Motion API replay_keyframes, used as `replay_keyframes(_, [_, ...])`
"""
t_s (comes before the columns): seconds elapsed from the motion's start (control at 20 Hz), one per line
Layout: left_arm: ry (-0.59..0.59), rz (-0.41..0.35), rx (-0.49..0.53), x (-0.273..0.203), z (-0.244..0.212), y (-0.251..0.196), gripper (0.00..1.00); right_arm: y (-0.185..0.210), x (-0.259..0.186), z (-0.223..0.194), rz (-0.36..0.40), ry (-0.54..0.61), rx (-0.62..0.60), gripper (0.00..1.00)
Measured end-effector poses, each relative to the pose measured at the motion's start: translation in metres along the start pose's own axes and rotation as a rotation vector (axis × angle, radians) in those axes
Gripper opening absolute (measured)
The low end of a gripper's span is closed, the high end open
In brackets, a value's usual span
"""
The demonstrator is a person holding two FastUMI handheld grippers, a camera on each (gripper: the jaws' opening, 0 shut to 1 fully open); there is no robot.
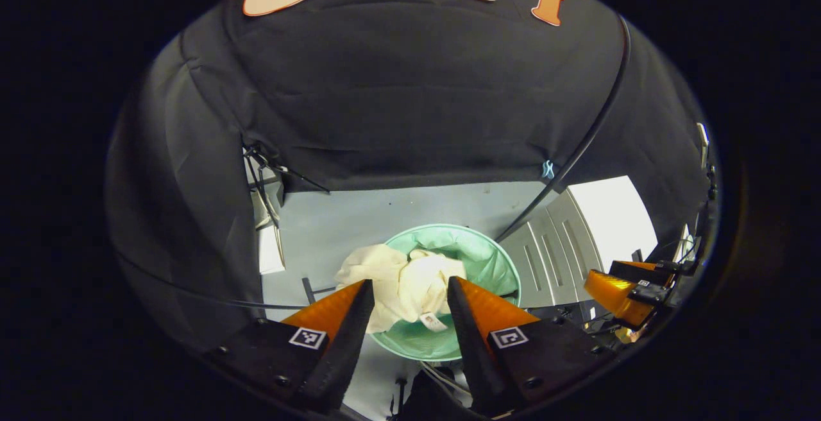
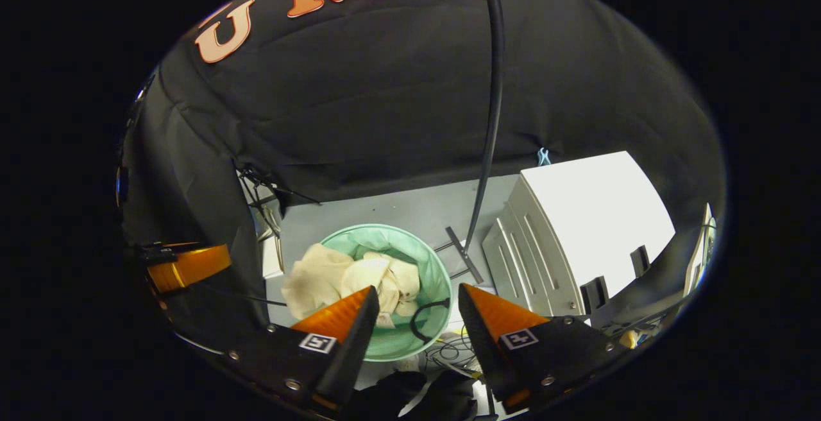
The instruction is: Grasp the clothes on the hanger with both hands and then place them into the laundry hamper below.
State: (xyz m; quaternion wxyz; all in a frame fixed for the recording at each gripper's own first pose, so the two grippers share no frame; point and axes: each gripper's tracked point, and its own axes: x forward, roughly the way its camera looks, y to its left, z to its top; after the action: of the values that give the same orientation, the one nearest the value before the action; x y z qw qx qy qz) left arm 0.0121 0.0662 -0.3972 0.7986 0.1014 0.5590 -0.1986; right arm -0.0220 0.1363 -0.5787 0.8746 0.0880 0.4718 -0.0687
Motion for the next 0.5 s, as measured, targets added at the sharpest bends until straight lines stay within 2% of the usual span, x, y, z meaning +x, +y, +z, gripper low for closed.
replay_keyframes(0.05, [-0.007,-0.002,0.001,-0.006,0.001,0.002,0.75,0.0,-0.005,0.004,-0.002,-0.009,0.011,0.83])
replay_keyframes(0.1, [-0.023,0.005,0.002,-0.012,0.003,0.005,0.8,0.001,-0.011,0.005,0.003,-0.014,0.019,0.89])
replay_keyframes(0.15, [-0.041,0.007,0.001,-0.02,0.008,0.008,0.8,0.002,-0.017,0.008,0.007,-0.02,0.022,0.92])
replay_keyframes(0.2, [-0.056,0.013,-0.003,-0.025,0.011,0.01,0.85,0.001,-0.023,0.011,0.007,-0.029,0.02,0.93])
replay_keyframes(0.25, [-0.071,0.012,-0.008,-0.031,0.017,0.011,1.0,0.0,-0.028,0.015,0.006,-0.04,0.017,0.93])
replay_keyframes(0.5, [-0.169,0.045,-0.027,-0.068,0.033,0.028,0.98,-0.007,-0.064,0.039,-0.011,-0.108,-0.003,0.93])
